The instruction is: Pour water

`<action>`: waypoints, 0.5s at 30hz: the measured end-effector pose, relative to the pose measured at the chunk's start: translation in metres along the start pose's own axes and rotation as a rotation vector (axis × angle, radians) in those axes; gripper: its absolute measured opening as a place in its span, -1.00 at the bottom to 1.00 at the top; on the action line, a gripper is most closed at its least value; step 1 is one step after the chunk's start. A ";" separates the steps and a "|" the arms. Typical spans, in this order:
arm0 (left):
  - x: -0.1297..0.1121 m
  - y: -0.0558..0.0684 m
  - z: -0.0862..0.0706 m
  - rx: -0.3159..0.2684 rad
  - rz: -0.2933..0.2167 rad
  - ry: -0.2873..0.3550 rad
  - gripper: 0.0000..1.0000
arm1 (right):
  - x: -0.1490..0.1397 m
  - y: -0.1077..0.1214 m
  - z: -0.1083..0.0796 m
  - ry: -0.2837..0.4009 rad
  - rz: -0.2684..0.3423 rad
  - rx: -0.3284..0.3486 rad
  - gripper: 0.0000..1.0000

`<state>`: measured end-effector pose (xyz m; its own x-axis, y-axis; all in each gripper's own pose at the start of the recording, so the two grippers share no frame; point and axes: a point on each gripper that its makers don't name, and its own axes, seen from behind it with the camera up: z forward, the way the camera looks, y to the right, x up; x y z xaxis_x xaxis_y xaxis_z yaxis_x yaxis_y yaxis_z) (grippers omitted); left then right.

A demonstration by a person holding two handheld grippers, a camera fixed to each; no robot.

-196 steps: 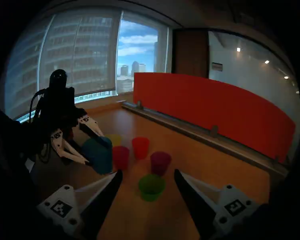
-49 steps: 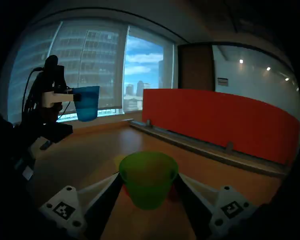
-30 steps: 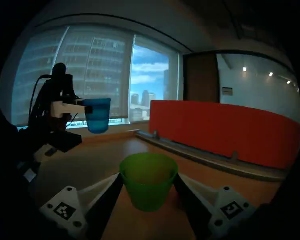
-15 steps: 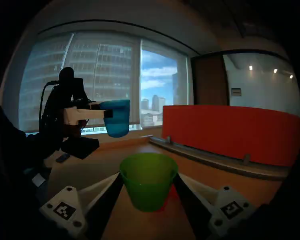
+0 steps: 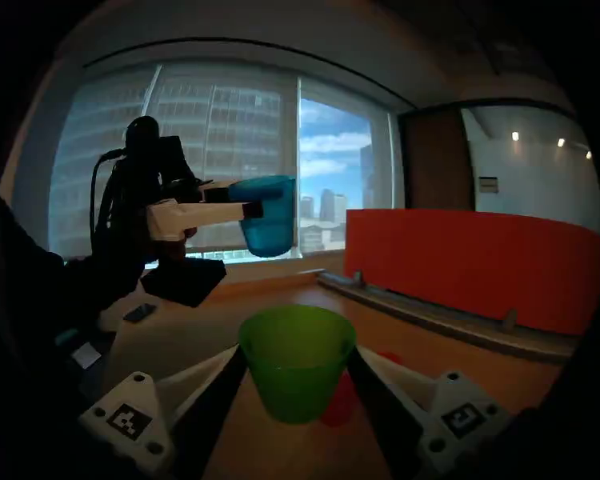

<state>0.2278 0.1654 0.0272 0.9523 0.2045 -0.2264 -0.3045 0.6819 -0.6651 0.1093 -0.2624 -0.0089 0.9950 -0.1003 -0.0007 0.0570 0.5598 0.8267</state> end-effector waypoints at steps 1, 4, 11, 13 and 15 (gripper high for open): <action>0.001 0.000 0.000 0.001 0.009 0.001 0.71 | -0.001 -0.002 0.001 0.000 -0.001 0.005 0.79; 0.004 -0.001 0.001 0.003 0.041 0.000 0.70 | -0.002 -0.007 0.004 -0.001 0.000 0.019 0.79; 0.007 0.000 0.004 0.005 0.126 -0.004 0.70 | -0.004 -0.017 0.011 -0.006 0.012 0.056 0.79; 0.008 0.000 0.005 0.004 0.147 -0.002 0.70 | -0.004 -0.019 0.013 -0.007 0.013 0.064 0.79; 0.009 0.000 0.007 0.005 0.169 -0.001 0.70 | -0.004 -0.021 0.015 -0.009 0.013 0.071 0.79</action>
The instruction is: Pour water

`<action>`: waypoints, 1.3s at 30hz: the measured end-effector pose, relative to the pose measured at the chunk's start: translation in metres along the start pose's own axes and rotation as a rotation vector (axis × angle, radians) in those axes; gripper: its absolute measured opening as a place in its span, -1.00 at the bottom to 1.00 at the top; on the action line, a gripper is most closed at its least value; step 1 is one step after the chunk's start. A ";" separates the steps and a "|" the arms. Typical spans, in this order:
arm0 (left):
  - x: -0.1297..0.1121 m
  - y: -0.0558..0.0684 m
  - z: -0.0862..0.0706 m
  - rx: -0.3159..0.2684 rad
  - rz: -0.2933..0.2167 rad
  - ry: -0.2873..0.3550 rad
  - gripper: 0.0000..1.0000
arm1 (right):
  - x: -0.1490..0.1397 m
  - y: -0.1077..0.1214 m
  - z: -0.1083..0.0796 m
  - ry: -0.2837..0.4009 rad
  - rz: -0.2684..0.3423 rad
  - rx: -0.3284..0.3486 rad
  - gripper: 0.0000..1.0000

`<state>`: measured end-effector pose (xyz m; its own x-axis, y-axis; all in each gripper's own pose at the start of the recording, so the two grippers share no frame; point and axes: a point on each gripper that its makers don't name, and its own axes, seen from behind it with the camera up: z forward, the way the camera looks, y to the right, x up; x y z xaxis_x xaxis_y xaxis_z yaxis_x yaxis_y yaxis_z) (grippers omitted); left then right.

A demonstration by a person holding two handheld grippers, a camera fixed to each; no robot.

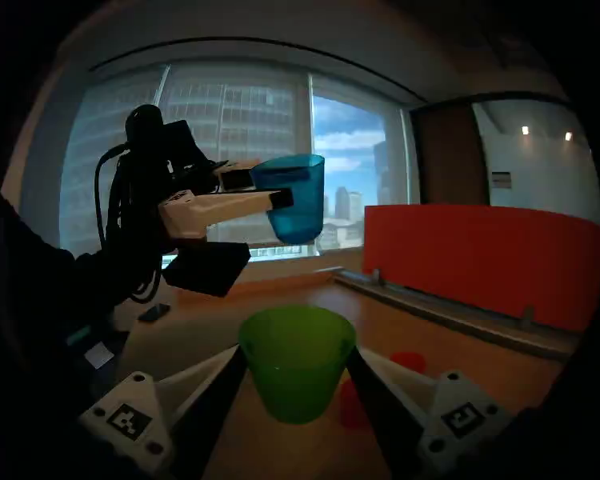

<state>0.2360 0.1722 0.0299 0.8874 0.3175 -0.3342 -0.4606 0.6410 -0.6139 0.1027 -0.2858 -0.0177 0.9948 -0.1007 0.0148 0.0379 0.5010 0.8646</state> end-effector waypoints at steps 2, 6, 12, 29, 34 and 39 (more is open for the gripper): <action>0.000 0.000 0.001 0.003 0.026 0.000 0.70 | -0.001 -0.002 0.002 -0.002 0.001 0.009 0.79; 0.000 -0.001 0.004 0.010 0.073 -0.004 0.70 | -0.003 -0.004 0.004 -0.006 0.003 0.018 0.79; 0.007 -0.002 0.005 0.019 0.136 0.002 0.70 | -0.006 -0.006 0.008 -0.011 0.009 0.031 0.79; 0.017 0.002 0.005 0.010 0.257 0.002 0.70 | -0.010 -0.010 0.017 -0.019 0.004 0.054 0.79; 0.019 0.002 0.004 0.013 0.301 -0.002 0.70 | -0.009 -0.009 0.017 -0.020 0.004 0.052 0.79; 0.019 0.004 0.005 0.016 0.354 -0.008 0.70 | -0.009 -0.007 0.016 -0.025 -0.001 0.049 0.79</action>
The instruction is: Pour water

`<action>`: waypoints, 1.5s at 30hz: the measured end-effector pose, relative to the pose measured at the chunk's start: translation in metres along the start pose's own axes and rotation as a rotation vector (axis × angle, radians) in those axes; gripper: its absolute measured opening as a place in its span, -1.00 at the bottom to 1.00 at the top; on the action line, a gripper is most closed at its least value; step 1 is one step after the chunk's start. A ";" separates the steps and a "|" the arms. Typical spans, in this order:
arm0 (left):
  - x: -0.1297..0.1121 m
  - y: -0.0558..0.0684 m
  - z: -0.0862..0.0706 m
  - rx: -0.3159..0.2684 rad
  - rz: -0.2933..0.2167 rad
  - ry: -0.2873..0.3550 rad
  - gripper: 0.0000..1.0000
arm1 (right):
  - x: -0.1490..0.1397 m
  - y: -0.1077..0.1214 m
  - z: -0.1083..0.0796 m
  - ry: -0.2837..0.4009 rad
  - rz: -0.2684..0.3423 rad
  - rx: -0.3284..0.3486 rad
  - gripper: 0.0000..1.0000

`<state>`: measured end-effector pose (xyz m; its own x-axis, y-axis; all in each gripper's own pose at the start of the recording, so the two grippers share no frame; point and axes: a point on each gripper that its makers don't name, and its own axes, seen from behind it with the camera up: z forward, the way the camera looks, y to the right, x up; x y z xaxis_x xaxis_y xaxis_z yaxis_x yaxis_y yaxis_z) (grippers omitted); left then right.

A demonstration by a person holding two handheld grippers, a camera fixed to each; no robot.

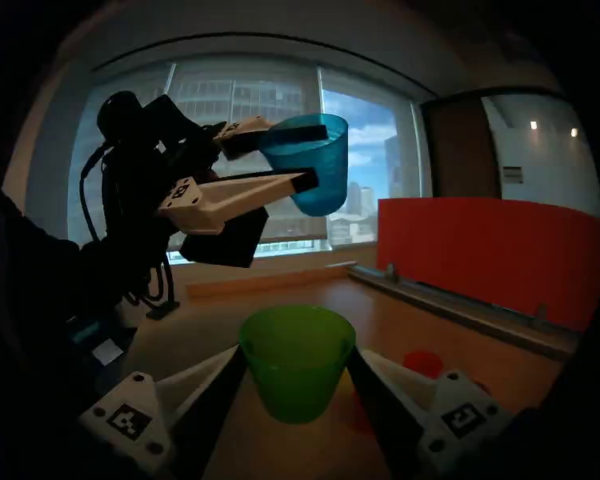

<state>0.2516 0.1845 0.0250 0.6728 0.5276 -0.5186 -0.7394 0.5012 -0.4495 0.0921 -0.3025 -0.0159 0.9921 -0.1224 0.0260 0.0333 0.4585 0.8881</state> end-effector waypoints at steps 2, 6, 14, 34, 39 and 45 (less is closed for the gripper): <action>0.000 0.002 0.000 -0.001 0.017 0.000 0.70 | 0.000 0.001 0.000 -0.003 -0.003 -0.002 0.79; 0.000 0.003 0.001 0.006 0.043 -0.002 0.70 | 0.000 0.002 -0.001 -0.006 -0.007 -0.003 0.79; 0.000 0.001 0.003 -0.001 0.086 -0.006 0.70 | 0.000 0.001 0.000 -0.006 -0.012 -0.002 0.79; 0.004 -0.001 0.010 0.005 0.203 -0.012 0.70 | 0.004 0.002 0.002 -0.012 -0.033 0.003 0.78; 0.004 0.003 0.010 -0.003 0.223 -0.012 0.70 | 0.004 0.002 0.002 -0.012 -0.035 0.003 0.77; 0.005 0.003 0.011 -0.002 0.249 -0.012 0.70 | 0.003 0.003 0.001 -0.012 -0.035 0.001 0.78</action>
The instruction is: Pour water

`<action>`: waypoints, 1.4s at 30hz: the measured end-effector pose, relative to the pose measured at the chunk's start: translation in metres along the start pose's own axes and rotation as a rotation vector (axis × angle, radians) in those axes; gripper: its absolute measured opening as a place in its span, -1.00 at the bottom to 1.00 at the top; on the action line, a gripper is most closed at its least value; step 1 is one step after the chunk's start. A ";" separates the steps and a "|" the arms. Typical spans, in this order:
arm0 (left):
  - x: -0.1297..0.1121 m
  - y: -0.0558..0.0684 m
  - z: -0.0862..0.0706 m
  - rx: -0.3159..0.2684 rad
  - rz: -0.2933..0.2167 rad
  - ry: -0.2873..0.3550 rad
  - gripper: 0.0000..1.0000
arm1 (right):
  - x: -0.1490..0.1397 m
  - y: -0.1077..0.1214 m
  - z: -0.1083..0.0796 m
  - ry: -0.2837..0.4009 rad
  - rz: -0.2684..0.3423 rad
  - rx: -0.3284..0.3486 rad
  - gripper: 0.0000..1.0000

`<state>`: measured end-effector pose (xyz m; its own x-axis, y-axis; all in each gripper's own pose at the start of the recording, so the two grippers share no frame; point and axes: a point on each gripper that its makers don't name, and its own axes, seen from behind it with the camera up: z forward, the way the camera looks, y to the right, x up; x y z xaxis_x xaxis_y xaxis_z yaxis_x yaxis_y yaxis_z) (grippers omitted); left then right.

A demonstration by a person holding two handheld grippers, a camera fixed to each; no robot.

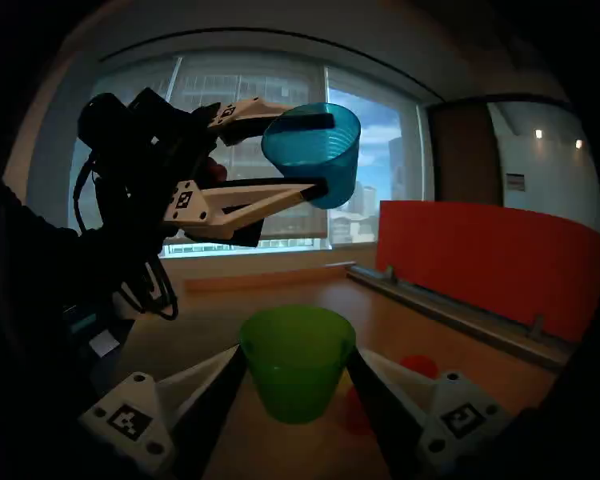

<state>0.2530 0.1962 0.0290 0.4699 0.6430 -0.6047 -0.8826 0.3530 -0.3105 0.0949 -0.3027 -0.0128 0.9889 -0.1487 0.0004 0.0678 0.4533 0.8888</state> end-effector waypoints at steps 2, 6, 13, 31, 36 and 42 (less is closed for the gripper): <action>0.001 0.000 0.001 0.000 0.013 -0.001 0.70 | 0.000 0.000 0.000 0.001 0.001 0.000 0.78; 0.002 0.000 0.002 0.000 0.033 -0.002 0.70 | 0.000 0.001 -0.001 0.001 0.001 -0.001 0.77; 0.003 0.000 0.003 0.002 0.057 -0.004 0.70 | 0.001 0.001 -0.001 0.003 -0.002 -0.002 0.78; 0.008 0.004 0.002 -0.004 0.118 0.000 0.70 | 0.000 0.000 -0.002 0.004 -0.007 0.000 0.78; 0.007 0.005 0.003 -0.002 0.131 -0.001 0.70 | 0.000 0.000 -0.002 0.002 -0.011 0.001 0.78; 0.008 0.006 0.002 -0.002 0.138 0.004 0.70 | -0.001 0.000 -0.003 0.001 -0.013 0.001 0.78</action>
<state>0.2511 0.2054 0.0239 0.3439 0.6827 -0.6447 -0.9389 0.2598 -0.2257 0.0948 -0.3000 -0.0140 0.9880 -0.1538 -0.0117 0.0806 0.4505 0.8891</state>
